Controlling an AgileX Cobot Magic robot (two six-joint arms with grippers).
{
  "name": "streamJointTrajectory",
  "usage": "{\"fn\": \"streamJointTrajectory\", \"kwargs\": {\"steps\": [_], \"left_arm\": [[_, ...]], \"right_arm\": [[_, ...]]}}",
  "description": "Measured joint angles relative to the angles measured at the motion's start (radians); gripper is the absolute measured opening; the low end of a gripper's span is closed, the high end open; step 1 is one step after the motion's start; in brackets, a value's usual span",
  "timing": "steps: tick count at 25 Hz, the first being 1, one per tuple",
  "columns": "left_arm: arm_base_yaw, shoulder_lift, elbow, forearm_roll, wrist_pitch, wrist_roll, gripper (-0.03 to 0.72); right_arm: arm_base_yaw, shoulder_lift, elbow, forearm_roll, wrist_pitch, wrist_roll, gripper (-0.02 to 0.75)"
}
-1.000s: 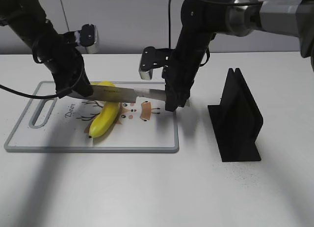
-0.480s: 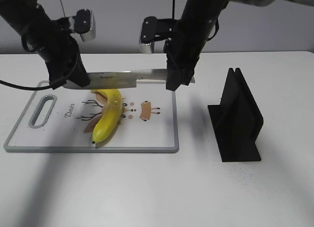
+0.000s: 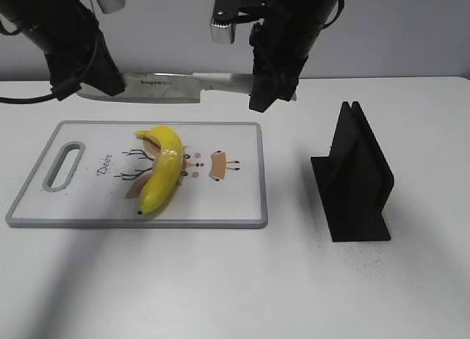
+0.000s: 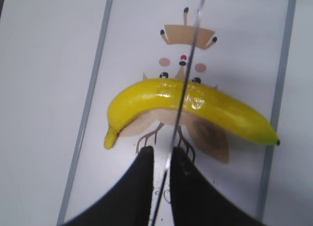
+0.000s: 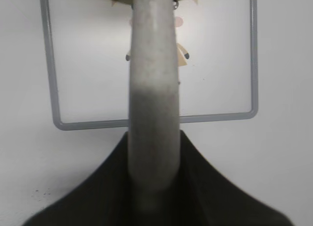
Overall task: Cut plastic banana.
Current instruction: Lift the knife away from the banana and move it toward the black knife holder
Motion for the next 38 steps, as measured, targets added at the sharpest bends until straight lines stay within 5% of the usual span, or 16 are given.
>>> {"fn": "streamJointTrajectory", "kwargs": {"steps": [2, 6, 8, 17, 22, 30, 38], "left_arm": [[-0.001, -0.015, 0.000, -0.029, 0.001, -0.037, 0.170], [-0.004, -0.063, 0.000, -0.077, -0.032, -0.147, 0.565], [-0.004, -0.091, 0.000, -0.085, -0.068, -0.199, 0.641], [-0.004, -0.244, 0.000, -0.043, -0.116, -0.493, 0.655], [-0.003, -0.315, 0.000, 0.136, -0.114, -0.747, 0.635], [0.004, -0.403, 0.000, 0.443, 0.135, -1.159, 0.587], [0.129, -0.514, 0.130, 0.428, 0.158, -1.244, 0.573]], "right_arm": [[0.001, -0.006, 0.000, 0.019, 0.017, 0.020, 0.181], [0.004, -0.015, 0.000, 0.030, 0.022, 0.036, 0.180], [0.004, -0.027, 0.000, 0.031, 0.024, 0.041, 0.180], [0.006, -0.117, 0.079, 0.032, 0.027, 0.092, 0.180], [0.006, -0.190, 0.143, 0.017, 0.032, 0.241, 0.180], [0.007, -0.294, 0.165, -0.098, 0.045, 0.815, 0.180], [0.007, -0.463, 0.361, -0.099, 0.045, 1.034, 0.180]]}}
